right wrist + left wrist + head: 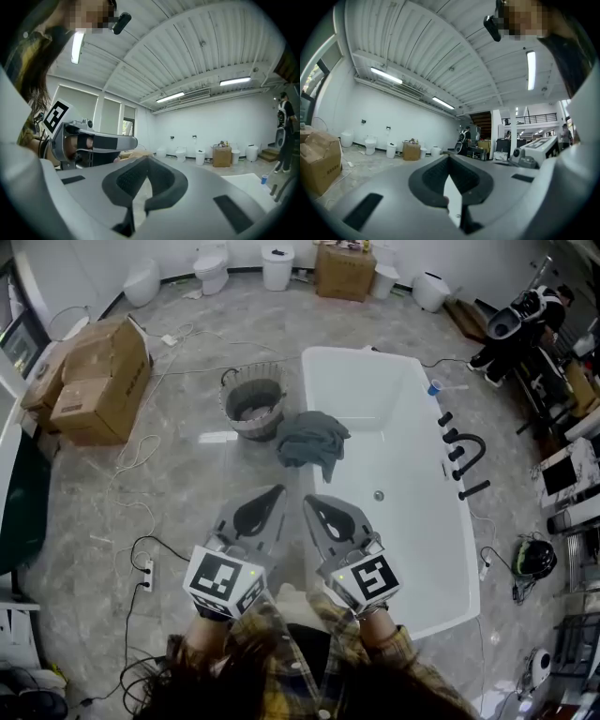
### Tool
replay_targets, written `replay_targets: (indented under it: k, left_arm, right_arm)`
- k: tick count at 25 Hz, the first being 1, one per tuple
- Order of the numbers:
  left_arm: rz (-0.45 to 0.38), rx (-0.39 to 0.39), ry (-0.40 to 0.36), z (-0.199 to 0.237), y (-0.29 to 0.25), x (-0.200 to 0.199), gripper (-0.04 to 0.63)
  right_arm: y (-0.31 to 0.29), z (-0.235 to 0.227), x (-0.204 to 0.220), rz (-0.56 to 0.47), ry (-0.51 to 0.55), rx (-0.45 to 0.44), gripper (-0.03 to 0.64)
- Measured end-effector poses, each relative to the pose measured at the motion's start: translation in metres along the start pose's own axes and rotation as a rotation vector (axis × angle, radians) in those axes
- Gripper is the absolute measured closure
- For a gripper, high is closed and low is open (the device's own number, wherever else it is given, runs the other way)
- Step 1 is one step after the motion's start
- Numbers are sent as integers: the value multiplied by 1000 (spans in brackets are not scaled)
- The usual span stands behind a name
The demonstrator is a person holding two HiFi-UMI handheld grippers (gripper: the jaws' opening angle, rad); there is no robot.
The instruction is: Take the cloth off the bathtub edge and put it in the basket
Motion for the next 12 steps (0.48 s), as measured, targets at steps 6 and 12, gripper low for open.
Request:
replay_targets:
  k: [6, 12]
  left_arm:
    - [-9, -66, -2, -9, 13, 8, 578]
    - [-7, -104, 6, 13, 22, 8, 578]
  right_arm:
    - [10, 2, 13, 16, 2, -41, 600]
    - [-7, 6, 20, 42, -11, -47, 600]
Point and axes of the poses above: the fingertips, and each gripper's own axes: y backward along the fingers, z to its left, x out of its underside, the point moved 9 cm from there along y, backward along the fingers, and after that the axes turned 7 degrees about x, right-handed, at the moved point
